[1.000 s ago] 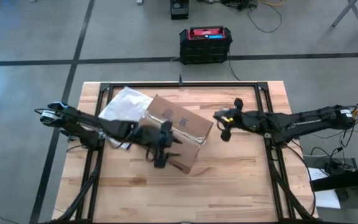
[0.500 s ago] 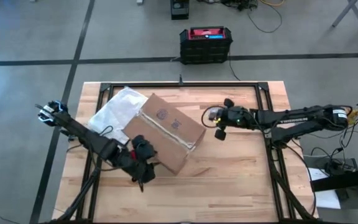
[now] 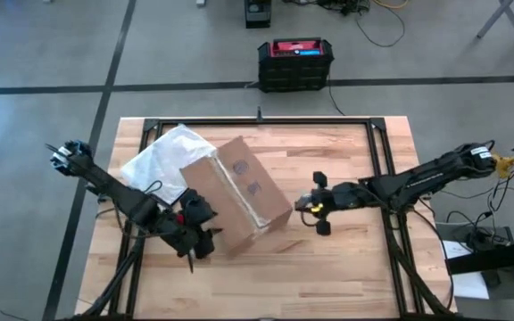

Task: Unpack boxes
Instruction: Open the cardboard box using knife

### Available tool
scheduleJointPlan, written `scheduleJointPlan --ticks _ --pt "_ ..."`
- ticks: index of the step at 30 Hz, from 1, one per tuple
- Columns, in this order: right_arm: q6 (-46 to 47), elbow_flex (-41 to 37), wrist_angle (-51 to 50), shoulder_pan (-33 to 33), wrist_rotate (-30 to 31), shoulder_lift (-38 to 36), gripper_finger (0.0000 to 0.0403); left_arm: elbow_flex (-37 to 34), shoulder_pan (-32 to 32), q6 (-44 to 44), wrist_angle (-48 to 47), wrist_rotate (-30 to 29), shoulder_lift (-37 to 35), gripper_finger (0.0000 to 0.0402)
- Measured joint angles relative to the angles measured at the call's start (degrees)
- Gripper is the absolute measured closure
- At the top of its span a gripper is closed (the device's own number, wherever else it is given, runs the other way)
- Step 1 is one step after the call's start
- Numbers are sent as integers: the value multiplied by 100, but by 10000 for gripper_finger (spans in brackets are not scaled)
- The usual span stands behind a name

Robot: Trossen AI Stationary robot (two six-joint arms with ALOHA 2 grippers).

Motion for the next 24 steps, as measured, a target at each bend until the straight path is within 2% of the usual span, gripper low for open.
scheduleJointPlan --ticks 4,8,10,14,16,20,22,24 --pt "-58 3 -182 -9 354 -183 353 109 -150 -989 -1132 732 2 182" --pt "11 2 -110 24 381 -194 353 -199 -225 -1901 -2076 1123 121 182" --pt "9 0 143 90 294 -149 353 -386 -235 -1860 -1922 1087 156 182" --pt "-7 136 673 144 -538 -24 353 -399 -228 -1410 -1228 908 176 182" --pt "-106 321 726 140 -910 117 353 -238 -234 -1344 -1243 914 182 182" --pt "-461 834 759 140 -1275 620 353 198 -347 -1190 -1246 861 191 182" --pt "-717 1114 910 148 -1533 925 353 461 -469 -962 -1131 557 248 182" --pt "-992 1393 1137 156 -1785 1232 353 652 -674 -577 -1024 -33 334 182"
